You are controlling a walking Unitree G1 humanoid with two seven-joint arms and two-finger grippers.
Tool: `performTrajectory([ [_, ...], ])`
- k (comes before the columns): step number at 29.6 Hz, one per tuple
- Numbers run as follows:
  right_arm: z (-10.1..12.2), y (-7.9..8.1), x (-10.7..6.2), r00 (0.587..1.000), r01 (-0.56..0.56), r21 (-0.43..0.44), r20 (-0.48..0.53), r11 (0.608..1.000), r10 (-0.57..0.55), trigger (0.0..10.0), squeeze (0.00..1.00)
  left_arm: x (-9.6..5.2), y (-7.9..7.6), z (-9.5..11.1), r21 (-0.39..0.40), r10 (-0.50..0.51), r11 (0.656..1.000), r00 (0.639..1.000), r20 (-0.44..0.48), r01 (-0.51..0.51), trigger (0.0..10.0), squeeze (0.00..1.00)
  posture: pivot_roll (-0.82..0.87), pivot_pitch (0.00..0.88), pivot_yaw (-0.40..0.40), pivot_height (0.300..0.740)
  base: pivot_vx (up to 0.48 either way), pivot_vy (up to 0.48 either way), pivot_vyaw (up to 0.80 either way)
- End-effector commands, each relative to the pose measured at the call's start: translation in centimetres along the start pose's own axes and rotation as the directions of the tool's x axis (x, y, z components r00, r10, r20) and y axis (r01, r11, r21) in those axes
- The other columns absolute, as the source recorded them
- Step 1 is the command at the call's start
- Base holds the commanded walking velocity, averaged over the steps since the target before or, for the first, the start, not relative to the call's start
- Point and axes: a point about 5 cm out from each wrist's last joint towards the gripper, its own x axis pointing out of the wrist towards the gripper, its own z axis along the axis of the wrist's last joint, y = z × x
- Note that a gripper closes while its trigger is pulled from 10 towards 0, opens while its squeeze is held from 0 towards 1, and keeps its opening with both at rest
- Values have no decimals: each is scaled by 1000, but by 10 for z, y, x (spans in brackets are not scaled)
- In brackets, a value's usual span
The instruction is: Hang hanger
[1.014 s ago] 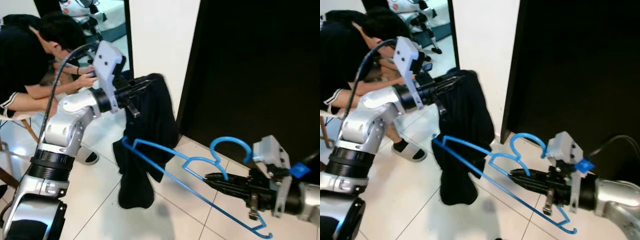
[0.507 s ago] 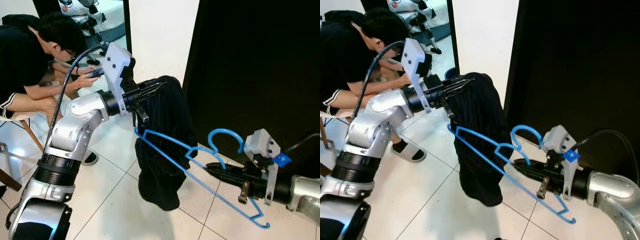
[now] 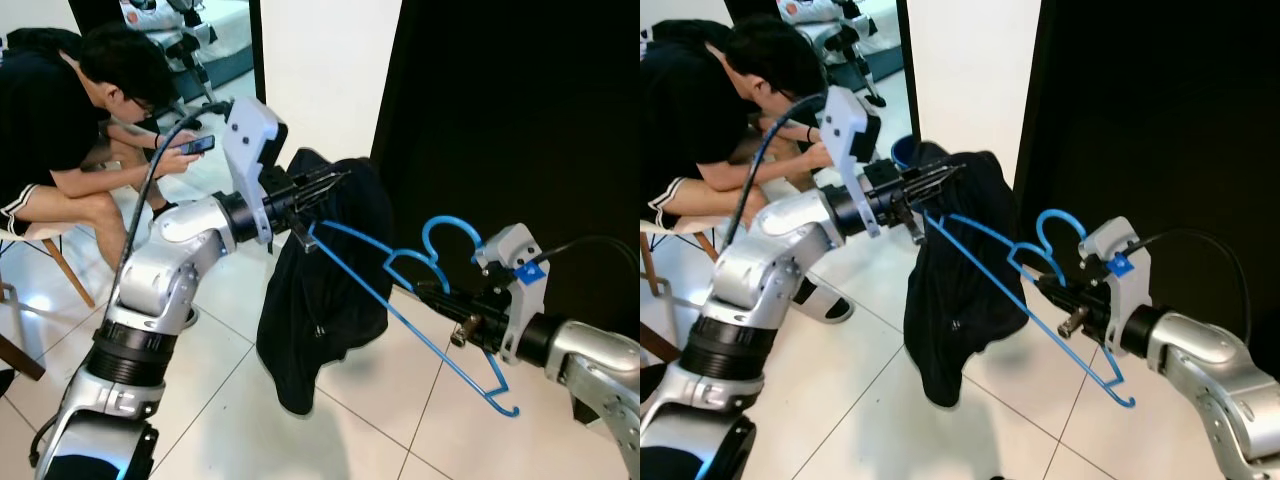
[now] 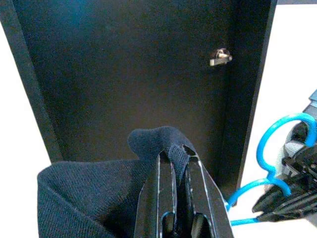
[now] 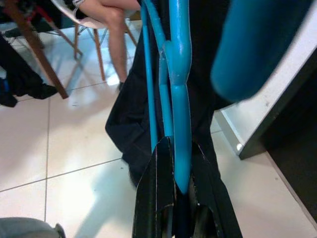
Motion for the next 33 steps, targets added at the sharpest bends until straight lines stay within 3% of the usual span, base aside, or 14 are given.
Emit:
performTrajectory([
  [1,-5,-5,0,998,60,7,-31,998,-59,10000,0,1,-6,5,8,-23,1000,999,24,23,10000,0,9,127,7,740,0,0,0],
  [3,-6,-4,0,998,53,6,-39,999,-53,10000,0,0,-2,5,21,-2,1000,1000,19,2,10000,0,8,127,6,740,0,0,0],
  [5,-12,3,-10,995,-29,-20,-91,999,27,10000,0,-9,25,11,72,111,991,994,11,-111,10000,0,4,129,7,740,0,0,0],
  [11,-10,0,-27,990,-68,-51,-127,996,61,10000,0,-21,47,20,131,190,973,982,2,-189,10000,0,4,129,7,740,0,0,0],
  [15,-6,-10,-30,994,-10,-52,-107,999,4,10000,0,-23,50,21,138,197,971,980,2,-195,10000,0,0,130,8,740,0,0,0],
  [19,13,-14,-38,999,-17,3,42,1000,17,10000,0,-20,42,17,130,162,978,987,-3,-160,10000,0,0,131,6,740,0,0,0],
  [24,24,2,-34,985,-115,16,134,993,112,10000,0,-11,27,10,109,100,989,995,3,-100,10000,0,-2,129,5,740,0,0,0],
  [33,19,22,-25,968,-222,29,123,975,217,10000,0,-2,18,6,99,68,993,998,11,-69,10000,0,-3,130,5,740,0,0,0],
])
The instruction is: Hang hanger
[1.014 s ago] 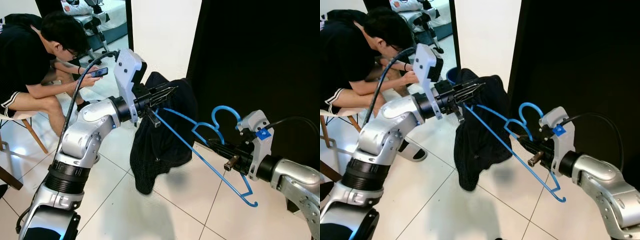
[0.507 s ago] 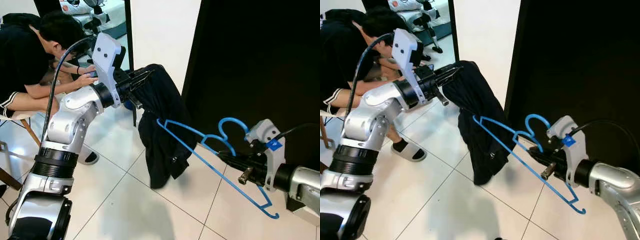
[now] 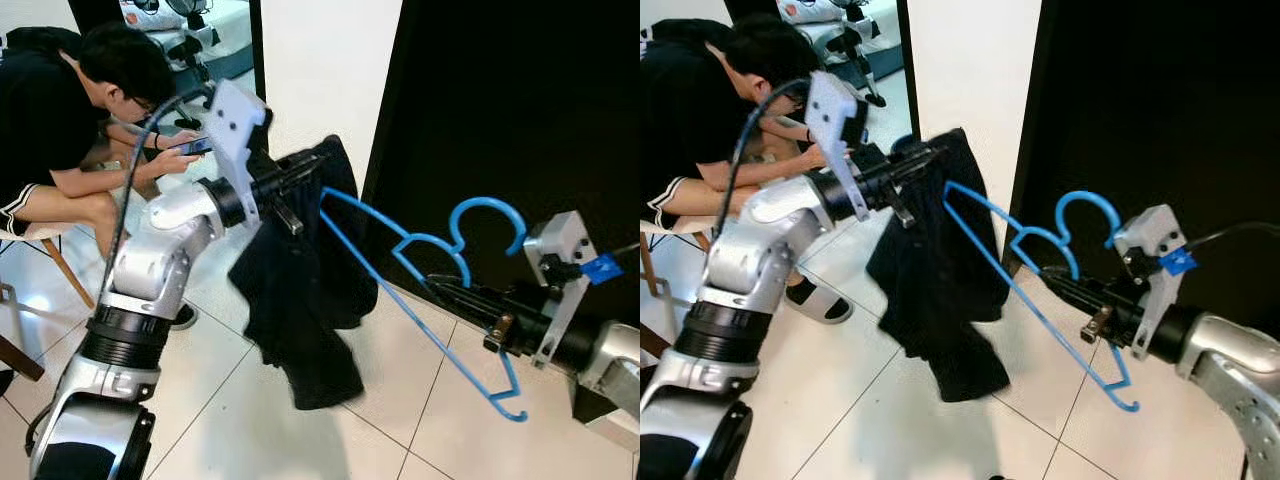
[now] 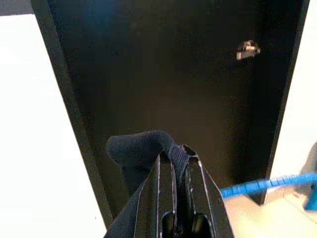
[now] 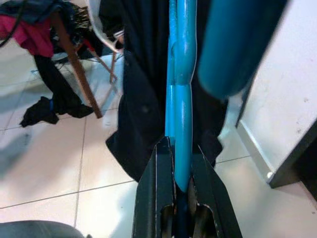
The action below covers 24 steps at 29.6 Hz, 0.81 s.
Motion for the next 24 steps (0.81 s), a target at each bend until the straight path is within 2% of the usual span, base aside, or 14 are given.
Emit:
performTrajectory([
  [1,-4,17,5,995,-102,16,-7,995,102,10000,0,4,-4,7,38,-23,999,999,34,21,10000,0,-2,131,5,740,0,0,0],
  [3,-6,23,7,990,-142,27,-10,990,142,10000,0,4,-4,7,42,-23,999,999,35,22,10000,0,-2,131,5,740,0,0,0],
  [4,-9,37,6,970,-241,60,-25,969,243,10000,0,4,-2,7,59,-24,998,999,28,22,10000,0,-2,133,4,740,0,0,0],
  [6,-11,41,3,959,-278,74,-37,958,282,10000,0,2,-1,8,65,-25,998,999,24,23,10000,0,-2,133,4,740,0,0,0],
  [15,-15,36,-3,957,-273,80,-84,959,279,10000,0,-2,-2,9,85,-57,995,998,13,56,10000,0,-1,135,0,740,0,0,0],
  [18,-15,38,-2,954,-283,84,-75,955,289,10000,0,-1,-8,10,69,-94,993,995,27,92,10000,0,2,134,-3,740,0,0,0],
  [22,-18,45,5,944,-317,104,-64,943,325,10000,0,4,-31,13,5,-222,975,972,75,222,10000,0,4,134,-3,740,0,0,0],
  [23,-18,45,5,944,-317,104,-64,943,325,10000,0,4,-31,13,5,-222,975,972,75,222,10000,0,4,134,-3,740,0,0,0],
  [24,-20,47,9,943,-320,107,-63,941,328,10000,0,5,-40,12,-12,-272,962,958,86,274,10000,0,4,134,-4,740,0,0,0],
])
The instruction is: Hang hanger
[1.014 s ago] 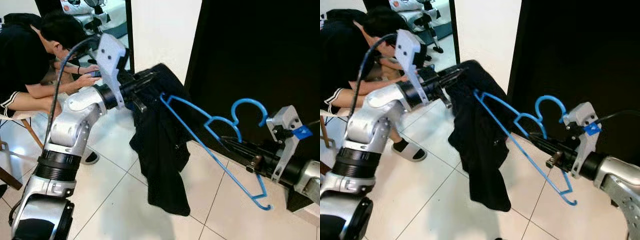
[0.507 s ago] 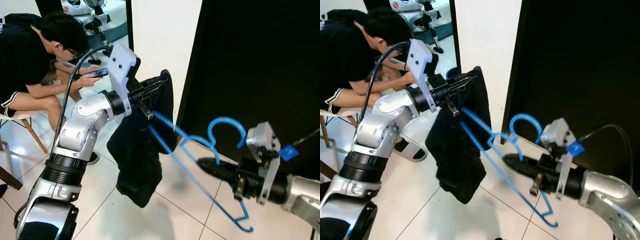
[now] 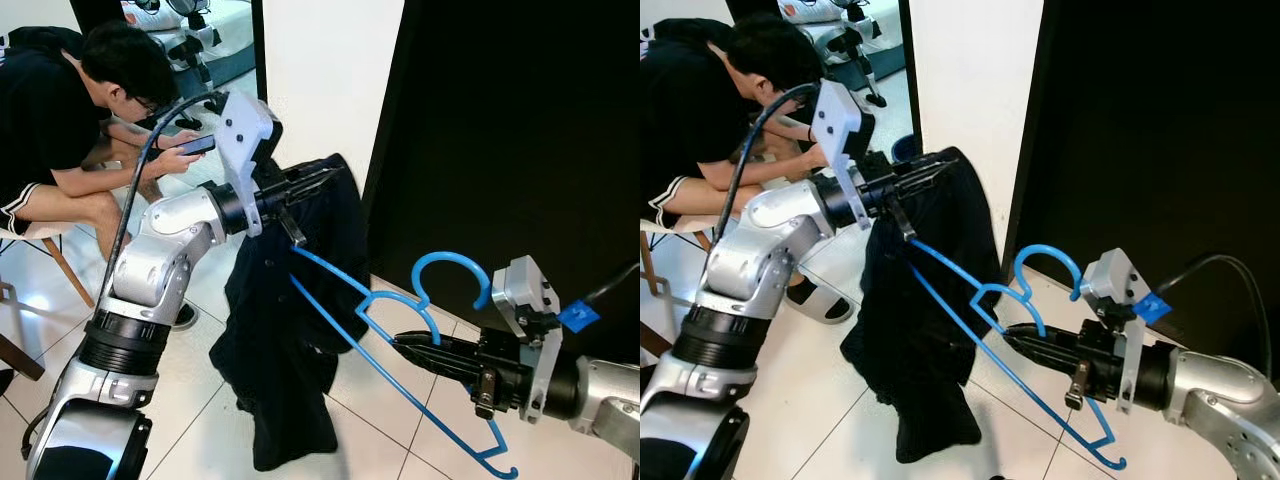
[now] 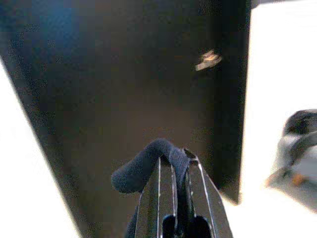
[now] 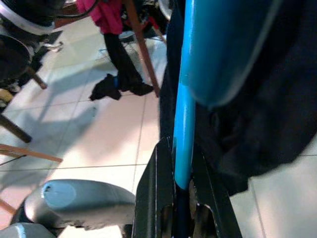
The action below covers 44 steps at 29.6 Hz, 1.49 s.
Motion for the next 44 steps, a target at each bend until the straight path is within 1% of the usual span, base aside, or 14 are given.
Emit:
performTrajectory([
  [1,-5,5,13,999,-47,12,-9,999,48,10000,0,11,-22,3,-23,-128,991,991,39,129,10000,0,4,133,-5,740,0,0,0],
  [2,-5,5,13,999,-47,12,-9,999,48,10000,0,11,-22,3,-23,-128,991,991,39,129,10000,0,4,133,-5,740,0,0,0],
  [3,-11,1,26,1000,-13,4,-24,1000,13,10000,0,17,-36,1,-42,-188,981,981,49,190,10000,0,7,130,-6,740,0,0,0],
  [9,-13,-9,32,998,66,-4,-21,998,-66,10000,0,20,-38,1,-58,-182,981,981,62,186,10000,0,12,129,-7,740,0,0,0],
  [12,-12,-25,36,981,196,-3,0,981,-196,10000,0,23,-36,4,-85,-135,986,987,85,142,10000,0,13,127,-5,740,0,0,0],
  [13,-11,-40,36,945,326,31,19,945,-326,10000,0,23,-30,7,-134,-60,988,992,113,75,10000,0,11,127,-4,740,0,0,0],
  [17,-8,-49,35,915,391,78,73,917,-396,10000,0,20,-25,10,-173,14,985,990,140,11,10000,0,11,126,-6,740,0,0,0],
  [21,-3,-48,38,914,371,105,132,923,-383,10000,0,17,-25,12,-197,23,980,987,159,9,10000,0,14,127,-8,740,0,0,0],
  [25,5,-41,44,923,287,136,227,948,-312,10000,0,17,-41,16,-238,-82,963,978,190,127,10000,0,18,128,-10,740,0,0,0],
  [29,5,-41,44,923,287,136,227,948,-312,10000,0,17,-41,16,-238,-82,963,978,190,127,10000,0,18,128,-10,740,0,0,0],
  [31,16,-35,48,901,201,189,350,961,-257,10000,0,15,-64,11,-287,-237,916,955,180,282,10000,0,20,129,-8,740,0,0,0],
  [37,26,-33,51,869,148,227,435,963,-236,10000,0,14,-82,-1,-298,-337,885,934,119,357,10000,0,18,129,-7,740,0,0,0],
  [40,22,-32,54,879,143,230,419,963,-230,10000,0,15,-71,-10,-249,-273,929,961,47,276,10000,0,20,130,-9,740,0,0,0],
  [44,19,-32,56,886,145,231,403,962,-231,10000,0,14,-61,-10,-217,-233,948,972,21,232,10000,0,19,131,-9,740,0,0,0],
])
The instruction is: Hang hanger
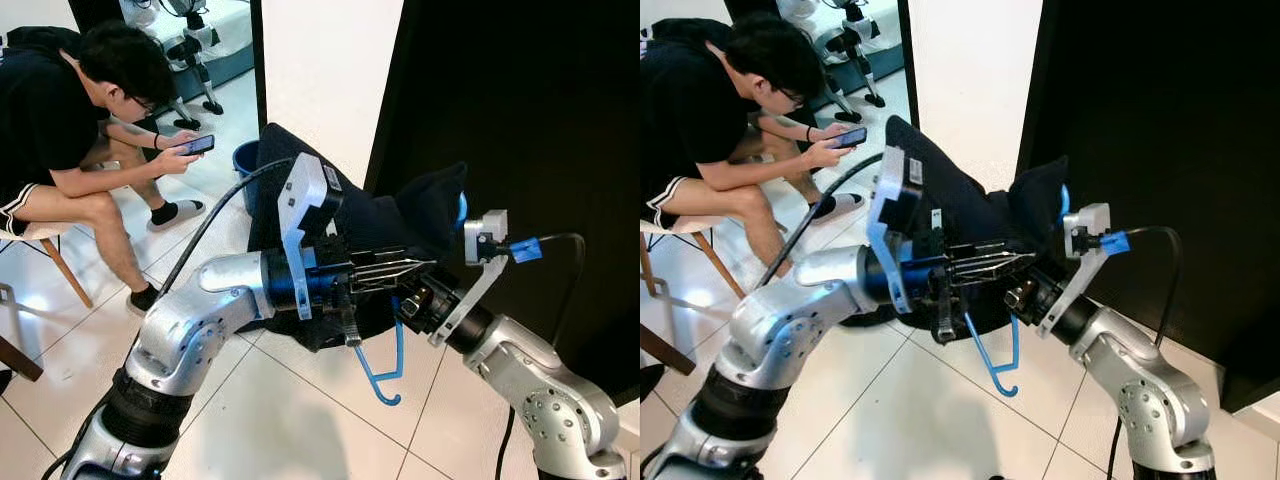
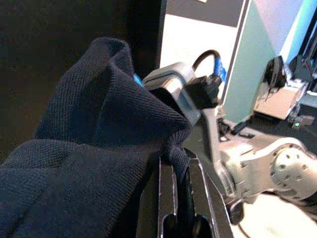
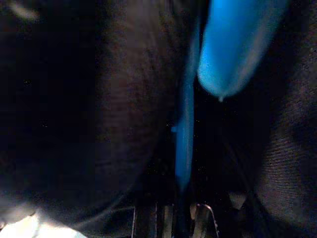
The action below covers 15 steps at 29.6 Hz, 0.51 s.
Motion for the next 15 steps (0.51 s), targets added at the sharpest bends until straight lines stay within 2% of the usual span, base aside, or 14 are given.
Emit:
performTrajectory([
  [1,-1,0,1,1000,3,-26,-13,1000,-3,10000,0,-3,5,6,41,16,999,1000,-7,-16,10000,0,17,132,-8,740,0,0,0],
  [2,-1,0,1,1000,3,-26,-13,1000,-3,10000,0,-3,5,6,41,16,999,1000,-7,-16,10000,0,17,132,-8,740,0,0,0],
  [4,-12,-6,0,994,40,-57,-102,998,-45,10000,0,-10,14,16,74,58,996,998,6,-58,10000,0,21,134,-10,740,0,0,0],
  [9,-18,-9,-2,986,59,-79,-153,995,-71,10000,0,-14,20,22,94,88,992,996,15,-89,10000,0,21,134,-10,740,0,0,0],
  [10,-23,-14,-5,975,95,-100,-193,990,-113,10000,0,-22,30,30,123,140,982,990,27,-142,10000,0,17,136,-10,740,0,0,0],
  [11,-23,-14,-5,975,95,-100,-193,990,-113,10000,0,-22,30,30,123,140,982,990,27,-142,10000,0,17,136,-10,740,0,0,0],
  [12,-25,-19,-6,965,130,-110,-214,985,-151,10000,0,-31,41,40,147,201,968,979,46,-206,10000,0,15,137,-10,740,0,0,0],
  [13,-25,-19,-6,965,130,-110,-214,985,-151,10000,0,-31,41,40,147,201,968,979,46,-206,10000,0,15,137,-10,740,0,0,0],
  [14,-26,-23,-8,958,152,-120,-228,981,-176,10000,0,-42,50,49,174,252,950,966,59,-259,10000,0,15,137,-11,740,0,0,0],
  [15,-26,-23,-8,958,152,-120,-228,981,-176,10000,0,-42,50,49,174,252,950,966,59,-259,10000,0,15,137,-11,740,0,0,0],
])
